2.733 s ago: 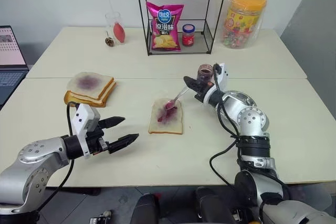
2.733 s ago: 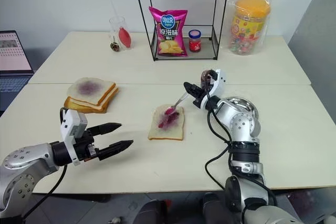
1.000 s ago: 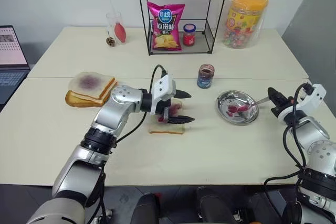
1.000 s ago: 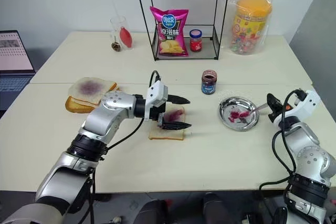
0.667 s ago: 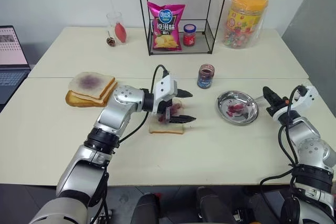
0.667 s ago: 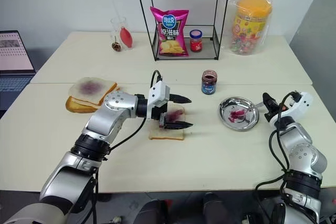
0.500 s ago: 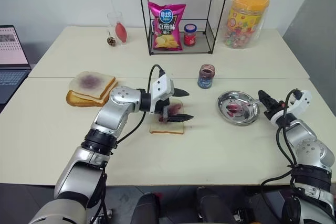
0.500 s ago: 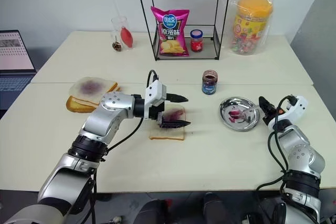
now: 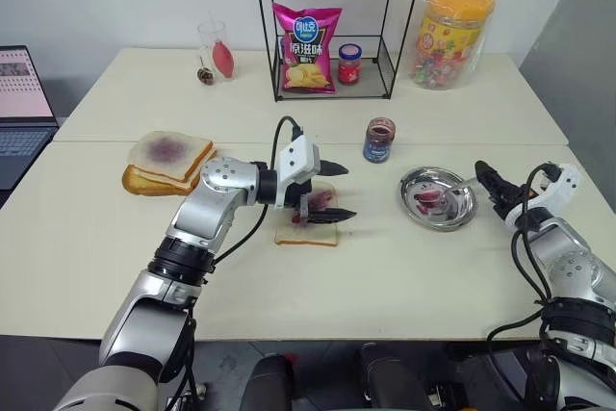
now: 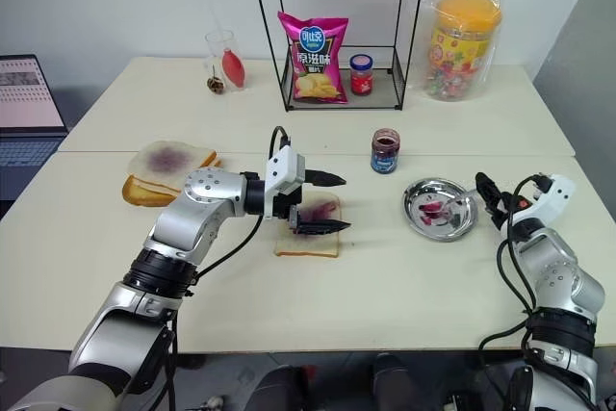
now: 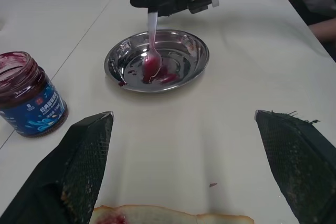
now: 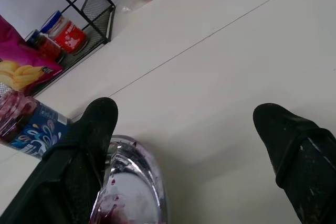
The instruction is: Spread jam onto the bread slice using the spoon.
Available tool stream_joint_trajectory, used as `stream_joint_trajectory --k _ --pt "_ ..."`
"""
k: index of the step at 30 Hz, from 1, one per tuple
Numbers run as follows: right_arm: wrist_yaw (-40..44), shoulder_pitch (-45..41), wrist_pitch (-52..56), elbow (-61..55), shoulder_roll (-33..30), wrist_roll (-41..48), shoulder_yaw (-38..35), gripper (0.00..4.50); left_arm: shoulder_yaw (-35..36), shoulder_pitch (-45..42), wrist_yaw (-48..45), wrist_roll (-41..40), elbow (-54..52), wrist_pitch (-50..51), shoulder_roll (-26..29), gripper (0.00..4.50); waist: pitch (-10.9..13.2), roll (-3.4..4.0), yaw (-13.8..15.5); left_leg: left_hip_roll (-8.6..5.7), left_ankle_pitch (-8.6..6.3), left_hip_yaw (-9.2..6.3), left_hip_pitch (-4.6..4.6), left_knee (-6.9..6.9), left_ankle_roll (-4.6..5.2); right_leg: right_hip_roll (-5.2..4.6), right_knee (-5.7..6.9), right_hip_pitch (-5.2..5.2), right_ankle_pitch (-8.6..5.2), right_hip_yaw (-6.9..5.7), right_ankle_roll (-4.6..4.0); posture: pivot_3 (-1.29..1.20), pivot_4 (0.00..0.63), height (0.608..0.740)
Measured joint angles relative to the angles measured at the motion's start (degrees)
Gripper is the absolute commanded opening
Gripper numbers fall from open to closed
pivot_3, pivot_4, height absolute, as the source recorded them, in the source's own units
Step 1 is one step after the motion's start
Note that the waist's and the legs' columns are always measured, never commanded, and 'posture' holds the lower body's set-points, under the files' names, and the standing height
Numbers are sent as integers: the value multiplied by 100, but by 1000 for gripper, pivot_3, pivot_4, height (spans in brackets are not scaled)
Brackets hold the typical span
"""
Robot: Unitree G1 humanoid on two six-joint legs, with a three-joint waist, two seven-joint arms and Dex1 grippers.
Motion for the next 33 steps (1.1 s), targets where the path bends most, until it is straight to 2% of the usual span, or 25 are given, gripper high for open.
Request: stream_joint_trajectory --k 16,24,28,31,33 --pt "416 -4 -568 200 -237 -809 380 4434 19 37 98 -1 -72 28 49 4500 0 0 4 0 0 -1 1 3 0 0 3 1 0 0 0 0 150 740" --pt "660 -20 -856 133 -527 -1102 494 4434 363 62 112 -172 -305 299 202 4500 0 0 -2 0 0 1 3 3 0 0 11 -2 0 2 0 0 150 740" --pt "1128 -55 -479 -612 -1000 -916 638 4434 823 168 113 -332 -488 661 681 4500 2 3 -27 -1 0 -1 25 3 0 1 50 1 -9 1 -6 0 150 740" --pt "2428 148 757 -1939 -2148 26 1049 4434 1267 687 123 -616 -955 1329 1423 4500 37 39 -69 -1 0 10 39 -4 0 0 76 -6 -25 18 -15 0 150 740" --pt "2961 128 1282 -2582 -2640 515 1050 4434 1706 929 220 -769 -1178 1697 1729 4500 37 11 -60 10 0 -15 55 -5 0 10 78 10 -34 -14 -24 0 150 740"
